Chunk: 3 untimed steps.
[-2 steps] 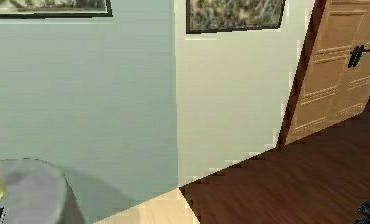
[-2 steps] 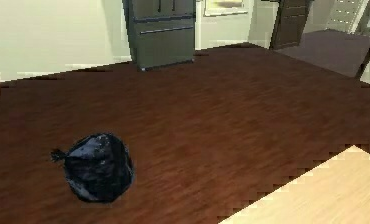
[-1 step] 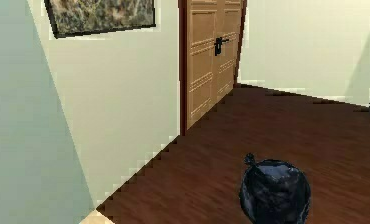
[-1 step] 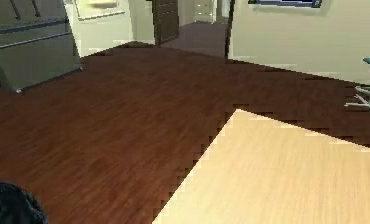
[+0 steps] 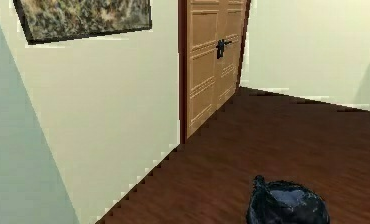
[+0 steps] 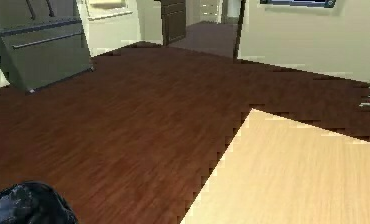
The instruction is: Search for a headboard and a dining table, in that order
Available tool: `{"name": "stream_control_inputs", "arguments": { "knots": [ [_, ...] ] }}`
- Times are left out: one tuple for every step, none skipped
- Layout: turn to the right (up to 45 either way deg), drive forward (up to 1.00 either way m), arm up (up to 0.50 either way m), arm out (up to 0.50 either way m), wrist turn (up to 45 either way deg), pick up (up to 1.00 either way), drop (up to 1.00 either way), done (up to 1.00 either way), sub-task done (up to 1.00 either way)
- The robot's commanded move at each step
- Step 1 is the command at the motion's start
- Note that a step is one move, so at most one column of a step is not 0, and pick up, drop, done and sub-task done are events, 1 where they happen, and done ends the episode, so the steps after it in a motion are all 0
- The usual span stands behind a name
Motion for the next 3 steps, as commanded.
{"name": "stream_control_inputs", "arguments": {
  "knots": [
    [30.0, 0.00, 0.00, 0.00, 0.0, 0.00, 0.00, 0.00, 0.00],
    [0.0, 0.20, 0.00, 0.00, 0.0, 0.00, 0.00, 0.00, 0.00],
    [-45.0, 0.00, 0.00, 0.00, 0.0, 0.00, 0.00, 0.00, 0.00]
  ]
}}
